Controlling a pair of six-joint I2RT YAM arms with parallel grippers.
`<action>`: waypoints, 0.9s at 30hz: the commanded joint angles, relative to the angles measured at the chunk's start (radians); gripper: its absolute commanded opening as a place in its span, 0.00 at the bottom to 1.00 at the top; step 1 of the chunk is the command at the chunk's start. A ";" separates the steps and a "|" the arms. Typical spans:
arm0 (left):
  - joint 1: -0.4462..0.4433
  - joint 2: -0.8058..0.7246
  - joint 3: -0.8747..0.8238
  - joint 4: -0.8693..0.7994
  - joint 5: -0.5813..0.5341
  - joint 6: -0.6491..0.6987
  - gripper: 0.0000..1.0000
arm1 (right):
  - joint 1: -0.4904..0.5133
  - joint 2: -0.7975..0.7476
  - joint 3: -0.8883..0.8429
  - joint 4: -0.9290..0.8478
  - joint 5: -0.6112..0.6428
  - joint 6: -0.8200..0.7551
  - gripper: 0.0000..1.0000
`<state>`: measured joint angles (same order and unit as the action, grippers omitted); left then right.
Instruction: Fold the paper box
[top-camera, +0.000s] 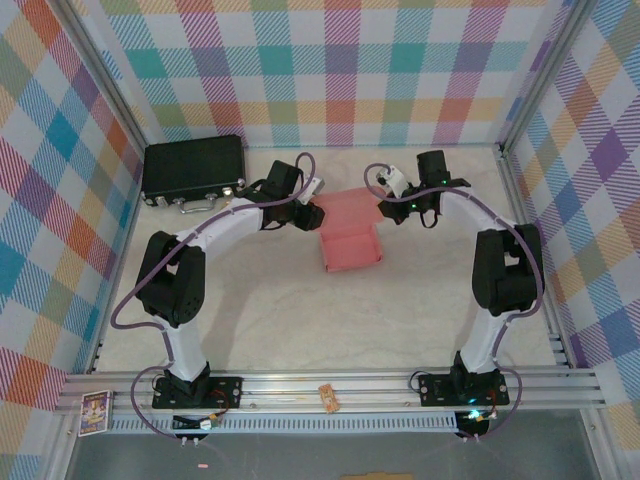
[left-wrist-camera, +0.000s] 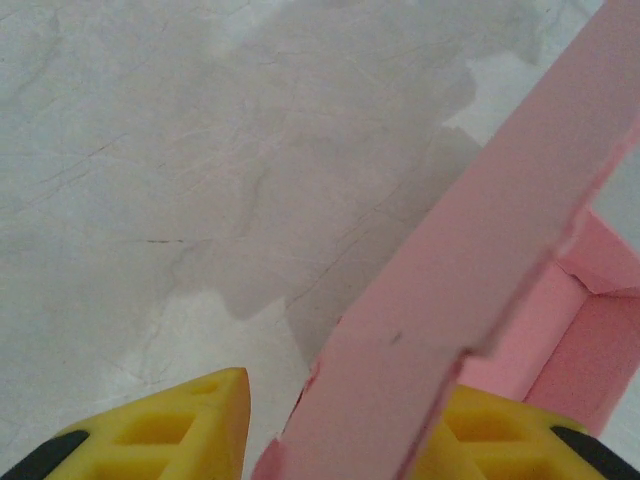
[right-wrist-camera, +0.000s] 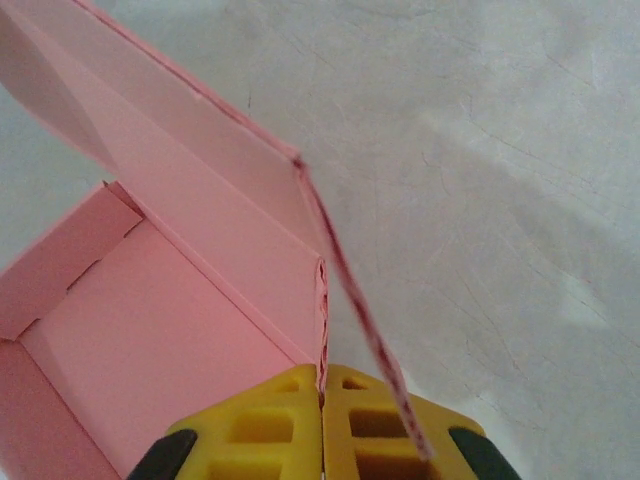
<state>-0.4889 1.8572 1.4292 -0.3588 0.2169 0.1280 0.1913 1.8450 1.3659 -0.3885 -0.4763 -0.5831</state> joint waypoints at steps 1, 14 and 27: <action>-0.009 -0.039 -0.009 0.030 -0.008 -0.002 0.39 | 0.012 -0.041 -0.016 0.017 0.011 0.008 0.08; -0.017 -0.020 0.004 0.048 -0.036 -0.037 0.11 | 0.034 -0.084 -0.066 0.087 0.110 0.144 0.03; -0.050 0.016 0.024 0.170 -0.166 -0.211 0.00 | 0.124 -0.177 -0.231 0.327 0.447 0.509 0.00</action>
<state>-0.5285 1.8584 1.4296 -0.2699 0.0933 -0.0032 0.2981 1.6958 1.1671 -0.1326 -0.1543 -0.2092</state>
